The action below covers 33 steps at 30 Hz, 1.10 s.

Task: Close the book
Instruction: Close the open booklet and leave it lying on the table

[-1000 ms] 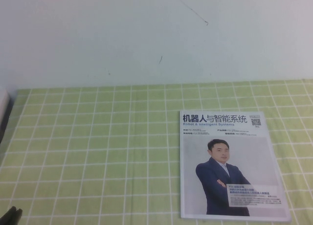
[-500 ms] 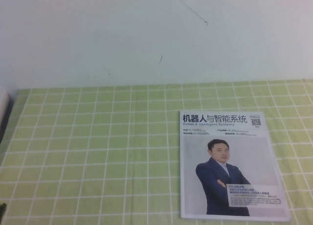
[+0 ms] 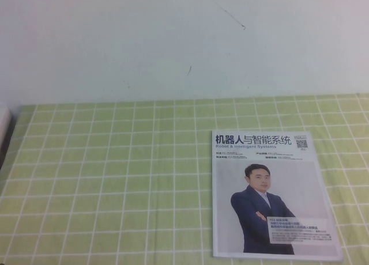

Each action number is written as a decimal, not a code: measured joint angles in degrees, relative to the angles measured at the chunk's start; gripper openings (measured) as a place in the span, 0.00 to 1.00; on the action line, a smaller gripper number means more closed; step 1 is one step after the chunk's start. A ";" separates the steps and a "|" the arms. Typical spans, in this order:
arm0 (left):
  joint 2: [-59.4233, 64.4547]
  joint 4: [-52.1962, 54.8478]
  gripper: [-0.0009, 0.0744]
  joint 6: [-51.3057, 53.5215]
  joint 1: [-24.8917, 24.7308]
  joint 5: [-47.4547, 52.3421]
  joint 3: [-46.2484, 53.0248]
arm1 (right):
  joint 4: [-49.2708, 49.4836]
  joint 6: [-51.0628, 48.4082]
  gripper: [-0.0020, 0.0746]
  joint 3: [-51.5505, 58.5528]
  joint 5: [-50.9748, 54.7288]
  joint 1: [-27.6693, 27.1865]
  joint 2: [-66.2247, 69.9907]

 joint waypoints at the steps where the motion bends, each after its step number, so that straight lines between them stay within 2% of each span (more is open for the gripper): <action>1: 0.00 0.99 0.01 -2.07 0.00 0.13 0.00 | 0.00 0.00 0.02 0.00 0.00 0.00 0.00; 22: 0.00 5.08 0.01 -7.33 0.12 0.75 -0.19 | 0.00 0.00 0.02 0.00 0.00 0.00 0.00; 29: 0.00 5.11 0.01 -7.95 4.31 0.79 -0.19 | 0.00 0.00 0.02 0.00 0.00 0.00 0.00; 33: 0.00 5.11 0.01 -6.78 4.21 0.89 -0.19 | 0.00 0.00 0.02 0.00 0.00 0.00 0.00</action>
